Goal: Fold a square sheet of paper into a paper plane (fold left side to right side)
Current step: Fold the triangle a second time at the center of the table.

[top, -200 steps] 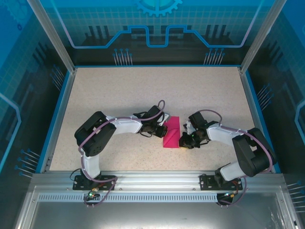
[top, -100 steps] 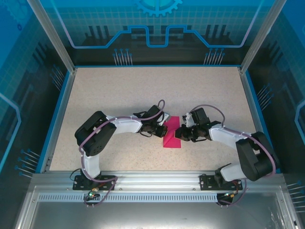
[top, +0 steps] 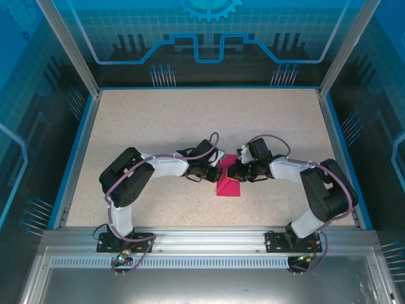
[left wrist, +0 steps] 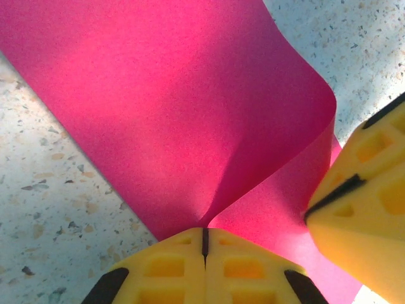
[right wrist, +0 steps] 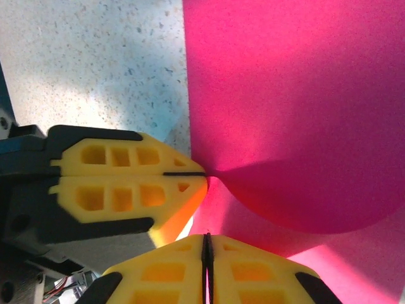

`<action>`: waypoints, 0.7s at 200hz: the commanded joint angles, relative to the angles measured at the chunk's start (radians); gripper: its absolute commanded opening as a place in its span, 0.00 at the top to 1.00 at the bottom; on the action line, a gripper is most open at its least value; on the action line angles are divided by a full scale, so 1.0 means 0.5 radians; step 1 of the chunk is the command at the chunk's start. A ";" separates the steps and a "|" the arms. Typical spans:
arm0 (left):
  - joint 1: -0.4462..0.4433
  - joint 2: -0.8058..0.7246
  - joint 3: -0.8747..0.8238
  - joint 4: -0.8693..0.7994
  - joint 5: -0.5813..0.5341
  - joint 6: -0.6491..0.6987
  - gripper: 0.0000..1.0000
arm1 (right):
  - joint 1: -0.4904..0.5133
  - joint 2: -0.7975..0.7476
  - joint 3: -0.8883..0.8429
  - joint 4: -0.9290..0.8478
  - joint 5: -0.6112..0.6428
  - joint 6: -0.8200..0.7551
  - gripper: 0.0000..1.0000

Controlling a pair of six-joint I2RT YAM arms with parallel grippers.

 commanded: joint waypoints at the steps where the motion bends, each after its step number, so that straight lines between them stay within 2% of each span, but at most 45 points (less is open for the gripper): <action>1: 0.011 0.037 0.035 -0.071 0.017 0.040 1.00 | 0.028 0.042 0.052 -0.035 -0.003 -0.062 0.89; 140: 0.008 0.047 0.065 -0.128 -0.007 0.068 1.00 | 0.028 0.105 0.089 -0.241 0.181 -0.188 0.89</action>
